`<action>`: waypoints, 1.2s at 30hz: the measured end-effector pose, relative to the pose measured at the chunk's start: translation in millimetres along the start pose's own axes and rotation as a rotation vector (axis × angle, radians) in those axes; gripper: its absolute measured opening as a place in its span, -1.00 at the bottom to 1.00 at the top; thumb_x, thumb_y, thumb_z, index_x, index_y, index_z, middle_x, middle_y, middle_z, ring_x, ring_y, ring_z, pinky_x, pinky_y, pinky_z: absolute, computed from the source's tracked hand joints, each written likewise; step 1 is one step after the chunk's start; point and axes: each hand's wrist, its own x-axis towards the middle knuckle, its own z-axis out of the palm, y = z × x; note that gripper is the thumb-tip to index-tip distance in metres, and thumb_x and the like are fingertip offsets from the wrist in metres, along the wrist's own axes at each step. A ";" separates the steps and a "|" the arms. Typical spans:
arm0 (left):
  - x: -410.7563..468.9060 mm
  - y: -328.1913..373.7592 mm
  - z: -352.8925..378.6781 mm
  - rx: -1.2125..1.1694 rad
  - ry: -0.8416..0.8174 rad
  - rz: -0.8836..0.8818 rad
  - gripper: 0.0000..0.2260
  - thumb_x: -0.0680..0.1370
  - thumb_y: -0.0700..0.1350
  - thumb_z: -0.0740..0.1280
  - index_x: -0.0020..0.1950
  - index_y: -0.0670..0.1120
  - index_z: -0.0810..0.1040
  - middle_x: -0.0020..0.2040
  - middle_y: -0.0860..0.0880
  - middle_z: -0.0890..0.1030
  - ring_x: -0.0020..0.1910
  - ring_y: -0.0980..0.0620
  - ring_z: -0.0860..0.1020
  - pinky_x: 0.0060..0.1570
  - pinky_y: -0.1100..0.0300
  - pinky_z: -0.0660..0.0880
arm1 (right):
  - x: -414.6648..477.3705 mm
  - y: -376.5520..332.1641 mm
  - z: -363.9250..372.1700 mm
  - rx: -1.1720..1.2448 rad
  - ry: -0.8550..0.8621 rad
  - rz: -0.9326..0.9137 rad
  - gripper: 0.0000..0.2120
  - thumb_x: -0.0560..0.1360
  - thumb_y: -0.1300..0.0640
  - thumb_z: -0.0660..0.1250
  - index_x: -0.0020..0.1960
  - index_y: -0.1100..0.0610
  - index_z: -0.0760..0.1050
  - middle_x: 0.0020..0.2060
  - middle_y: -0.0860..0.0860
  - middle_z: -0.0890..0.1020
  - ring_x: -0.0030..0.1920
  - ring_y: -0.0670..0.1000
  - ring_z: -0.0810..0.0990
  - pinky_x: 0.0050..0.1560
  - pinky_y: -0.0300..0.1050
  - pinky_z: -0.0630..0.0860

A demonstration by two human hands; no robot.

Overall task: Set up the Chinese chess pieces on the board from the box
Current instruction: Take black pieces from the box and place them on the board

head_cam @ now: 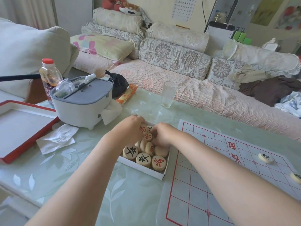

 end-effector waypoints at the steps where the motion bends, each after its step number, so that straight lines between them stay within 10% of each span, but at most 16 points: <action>1: -0.8 2.7 -0.5 -0.012 -0.010 0.023 -0.59 0.49 -0.08 0.38 0.33 0.01 0.45 0.22 -0.01 0.49 0.13 0.00 0.48 -0.01 0.25 0.38 | 1.6 -0.7 -0.4 -0.020 -0.011 -0.005 -0.94 0.39 0.08 0.35 -0.21 0.04 0.59 -0.22 0.02 0.64 -0.14 0.09 0.63 -0.09 -0.04 0.62; 19: -1.1 27.8 7.5 -0.079 -0.092 0.036 -0.59 0.47 -0.16 0.42 0.28 0.07 0.45 0.13 -0.02 0.55 0.00 -0.02 0.52 -0.04 0.13 0.52 | -63.9 61.0 -30.2 0.199 0.318 0.028 -0.62 0.29 -0.25 0.48 0.02 -0.11 0.56 -0.05 -0.18 0.62 -0.04 -0.09 0.59 -0.02 -0.12 0.54; 36: -25.8 102.7 46.4 -0.693 -0.170 0.009 -0.60 0.49 -0.25 0.35 0.22 0.18 0.55 -0.07 -0.05 0.62 -0.29 0.02 0.48 -0.31 0.19 0.46 | -160.3 132.2 4.3 0.144 0.014 0.161 -0.51 0.32 -0.31 0.46 0.16 -0.14 0.51 0.07 -0.17 0.52 0.04 -0.12 0.54 -0.07 -0.20 0.48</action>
